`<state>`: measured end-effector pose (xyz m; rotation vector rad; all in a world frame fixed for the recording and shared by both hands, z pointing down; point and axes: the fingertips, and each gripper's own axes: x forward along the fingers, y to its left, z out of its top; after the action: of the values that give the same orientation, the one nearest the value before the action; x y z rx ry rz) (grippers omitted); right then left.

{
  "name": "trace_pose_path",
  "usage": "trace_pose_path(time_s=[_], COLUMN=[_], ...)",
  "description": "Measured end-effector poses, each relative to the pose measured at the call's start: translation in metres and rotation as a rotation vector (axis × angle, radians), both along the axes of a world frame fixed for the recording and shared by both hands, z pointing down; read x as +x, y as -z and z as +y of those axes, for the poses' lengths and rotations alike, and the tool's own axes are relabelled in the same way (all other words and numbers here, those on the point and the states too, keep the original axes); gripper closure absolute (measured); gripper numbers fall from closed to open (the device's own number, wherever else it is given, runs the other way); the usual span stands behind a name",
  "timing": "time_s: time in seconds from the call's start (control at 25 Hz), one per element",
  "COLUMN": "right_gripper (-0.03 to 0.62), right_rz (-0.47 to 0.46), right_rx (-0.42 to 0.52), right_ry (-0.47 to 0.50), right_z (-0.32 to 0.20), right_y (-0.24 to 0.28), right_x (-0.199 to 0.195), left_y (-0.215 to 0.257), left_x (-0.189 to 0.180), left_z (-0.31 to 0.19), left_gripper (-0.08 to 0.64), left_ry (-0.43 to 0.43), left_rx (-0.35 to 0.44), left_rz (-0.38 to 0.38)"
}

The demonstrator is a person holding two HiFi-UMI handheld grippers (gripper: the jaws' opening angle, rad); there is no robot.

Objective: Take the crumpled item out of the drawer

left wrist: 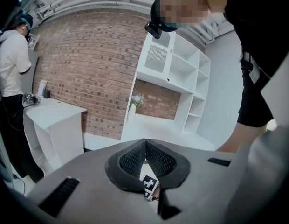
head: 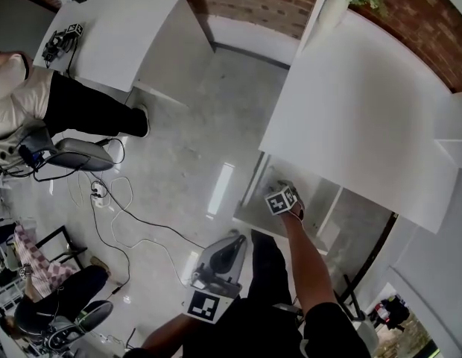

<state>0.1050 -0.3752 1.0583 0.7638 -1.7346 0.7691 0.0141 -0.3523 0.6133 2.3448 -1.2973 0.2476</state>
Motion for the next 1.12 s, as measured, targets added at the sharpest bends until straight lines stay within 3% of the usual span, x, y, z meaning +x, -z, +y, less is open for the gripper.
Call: trace_pose_path(time_s=[0.32, 0.6, 0.88, 1.12], right_gripper=[0.571, 0.571, 0.571, 0.571], right_rz=[-0.017, -0.028, -0.078, -0.132], right_rx=[-0.030, 0.023, 0.204, 0.415], right_ry=[-0.058, -0.119, -0.230, -0.330], right_z=[-0.003, -0.003, 0.022, 0.085], right_y=[0.009, 0.055, 0.154, 0.279], right_x=[0.002, 0.013, 0.013, 0.001], left_y=[0.001, 0.032, 0.078, 0.112], left_x=[-0.007, -0.016, -0.043, -0.079], left_z=[0.004, 0.018, 0.064, 0.114], left_gripper=[0.535, 0.535, 0.535, 0.535], left_ry=[0.017, 0.026, 0.013, -0.053], left_rx=[-0.005, 0.070, 0.149, 0.246], left_rz=[-0.003, 0.020, 0.064, 0.070])
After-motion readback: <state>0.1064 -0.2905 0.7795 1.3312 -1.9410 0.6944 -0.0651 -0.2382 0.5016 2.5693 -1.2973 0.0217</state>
